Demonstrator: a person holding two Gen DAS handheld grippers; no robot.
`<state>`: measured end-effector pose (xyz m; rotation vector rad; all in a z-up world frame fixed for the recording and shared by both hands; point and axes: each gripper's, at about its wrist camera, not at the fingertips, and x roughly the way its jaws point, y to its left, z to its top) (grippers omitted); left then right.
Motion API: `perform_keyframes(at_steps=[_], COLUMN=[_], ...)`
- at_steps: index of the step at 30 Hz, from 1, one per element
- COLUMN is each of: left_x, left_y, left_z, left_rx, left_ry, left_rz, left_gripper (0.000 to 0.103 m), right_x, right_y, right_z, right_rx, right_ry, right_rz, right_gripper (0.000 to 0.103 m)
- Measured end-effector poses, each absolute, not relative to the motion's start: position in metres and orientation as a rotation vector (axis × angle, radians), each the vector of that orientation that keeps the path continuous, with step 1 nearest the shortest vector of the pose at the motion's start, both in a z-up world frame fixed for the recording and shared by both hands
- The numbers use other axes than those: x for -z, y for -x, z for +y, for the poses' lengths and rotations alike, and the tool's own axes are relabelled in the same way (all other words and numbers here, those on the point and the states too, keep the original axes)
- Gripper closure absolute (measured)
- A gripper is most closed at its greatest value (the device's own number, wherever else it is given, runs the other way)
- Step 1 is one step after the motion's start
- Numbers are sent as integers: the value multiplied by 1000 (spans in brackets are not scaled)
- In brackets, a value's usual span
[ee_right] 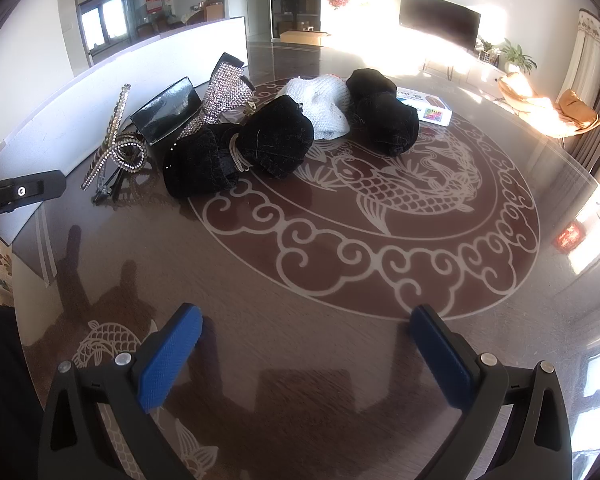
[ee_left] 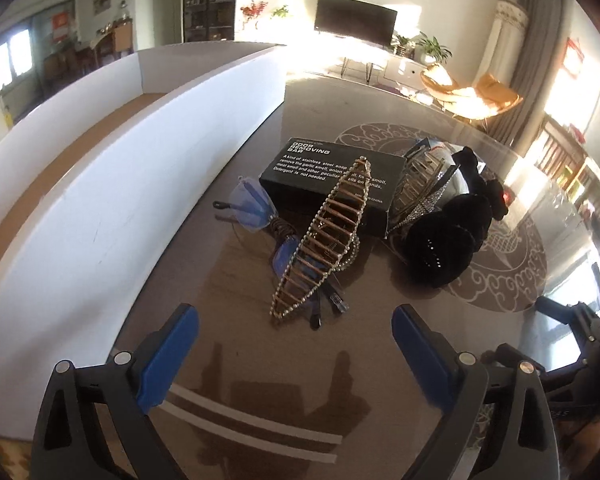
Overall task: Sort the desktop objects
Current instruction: 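Move the left tool toward the blue-tinted glasses while the right tool approaches the gold rhinestone clip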
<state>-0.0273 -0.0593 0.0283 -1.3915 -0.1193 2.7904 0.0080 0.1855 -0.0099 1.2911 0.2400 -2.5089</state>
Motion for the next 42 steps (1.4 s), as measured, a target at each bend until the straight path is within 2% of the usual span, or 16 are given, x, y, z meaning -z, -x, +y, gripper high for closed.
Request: perform_keyframes(at_steps=[5, 6, 8, 9, 10, 11, 12, 16, 21, 27, 32, 36, 42], left_x=[-8, -5, -4, -6, -5, -6, -8, -19, -33, -25, -30, -38, -31], left_y=[61, 66, 73, 77, 80, 83, 83, 67, 28, 9, 3, 0, -11], left_z=[-61, -62, -64, -64, -63, -61, -59, -58, -63, -34, -36, -67, -103], left_rx=[-2710, -2699, -2700, -2697, -2689, -2687, -2686, -2684, -2631, -2574, -2557, -2569, -2707], left_ry=[1456, 1462, 1453, 1439, 1436, 1442, 1434, 1346, 1266, 1319, 1277, 1237, 1295], left_rz=[-75, -95, -123, -135, -139, -128, -114, -119, -224, -97, -224, -441, -572], left_gripper=[5, 9, 20, 35, 42, 55, 61, 64, 64, 65, 62, 61, 61], right_x=[10, 10, 10, 10, 10, 10, 10, 10, 10, 10, 10, 10, 6], right_y=[-8, -8, -8, -8, -8, -8, -8, -8, -8, -8, -8, -8, -11], right_z=[186, 185, 186, 186, 185, 186, 185, 185, 186, 185, 185, 185, 185], right_rx=[2509, 2509, 2509, 2509, 2509, 2509, 2509, 2509, 2509, 2509, 2508, 2508, 2495], right_ry=[-1291, -1291, -1291, -1291, -1291, -1291, -1291, -1291, -1291, -1291, -1290, -1290, -1276], right_rz=[240, 240, 240, 240, 240, 240, 240, 240, 240, 240, 240, 240, 192], right_gripper=[0, 0, 0, 0, 0, 0, 0, 0, 0, 0, 0, 0, 0])
